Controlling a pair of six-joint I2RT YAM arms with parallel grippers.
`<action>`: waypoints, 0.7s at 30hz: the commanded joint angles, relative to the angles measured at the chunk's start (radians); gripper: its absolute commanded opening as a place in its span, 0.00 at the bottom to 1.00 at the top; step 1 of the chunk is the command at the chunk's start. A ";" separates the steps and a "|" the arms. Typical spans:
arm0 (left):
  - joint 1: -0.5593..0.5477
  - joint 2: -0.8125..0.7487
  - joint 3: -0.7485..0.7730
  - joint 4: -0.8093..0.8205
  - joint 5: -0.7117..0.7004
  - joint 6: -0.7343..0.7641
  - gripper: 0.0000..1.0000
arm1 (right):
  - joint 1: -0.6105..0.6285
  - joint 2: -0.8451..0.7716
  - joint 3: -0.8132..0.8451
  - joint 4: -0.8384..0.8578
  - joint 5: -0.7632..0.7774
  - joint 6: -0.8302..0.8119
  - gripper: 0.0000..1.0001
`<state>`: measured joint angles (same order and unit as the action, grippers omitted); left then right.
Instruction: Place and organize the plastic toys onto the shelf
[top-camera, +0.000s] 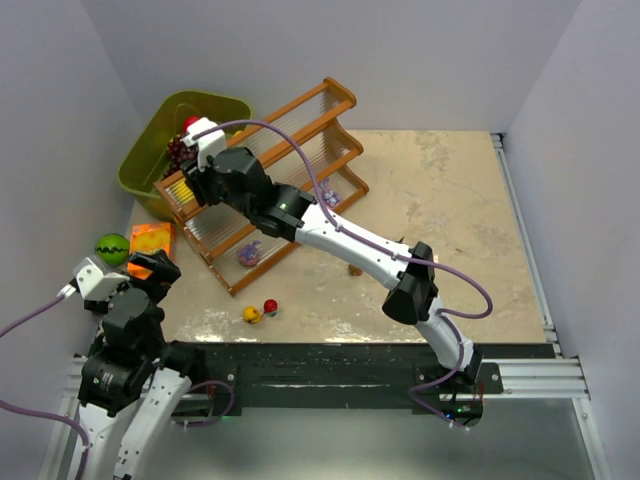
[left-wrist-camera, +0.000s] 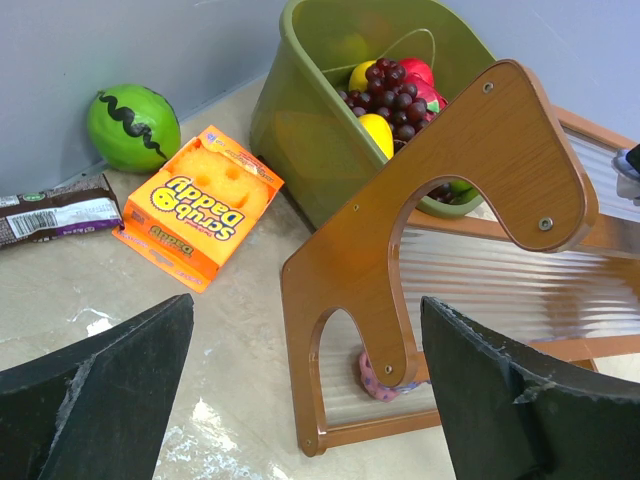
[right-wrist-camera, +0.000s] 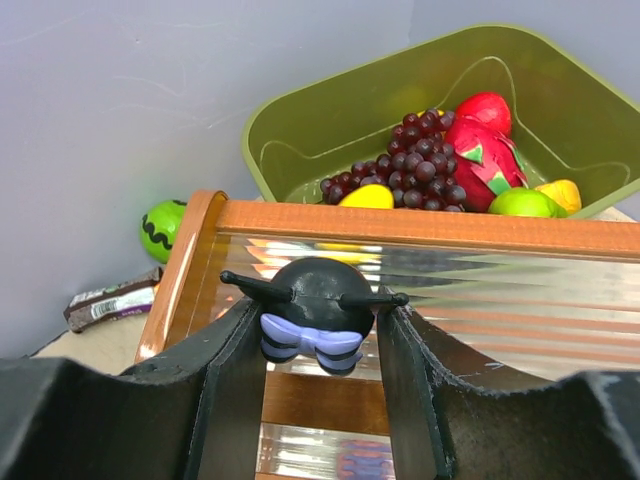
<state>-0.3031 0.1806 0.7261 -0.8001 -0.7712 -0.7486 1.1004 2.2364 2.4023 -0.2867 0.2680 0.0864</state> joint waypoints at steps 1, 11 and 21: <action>0.004 -0.016 -0.002 0.019 -0.034 -0.015 1.00 | -0.002 0.015 0.067 -0.014 0.011 0.009 0.31; 0.004 -0.015 -0.002 0.019 -0.036 -0.014 1.00 | -0.007 0.031 0.072 -0.022 0.002 0.015 0.33; 0.004 -0.016 -0.002 0.021 -0.036 -0.014 1.00 | -0.010 0.034 0.070 -0.022 0.005 0.021 0.47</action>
<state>-0.3031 0.1799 0.7258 -0.8001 -0.7723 -0.7486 1.0981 2.2673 2.4252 -0.3050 0.2703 0.0982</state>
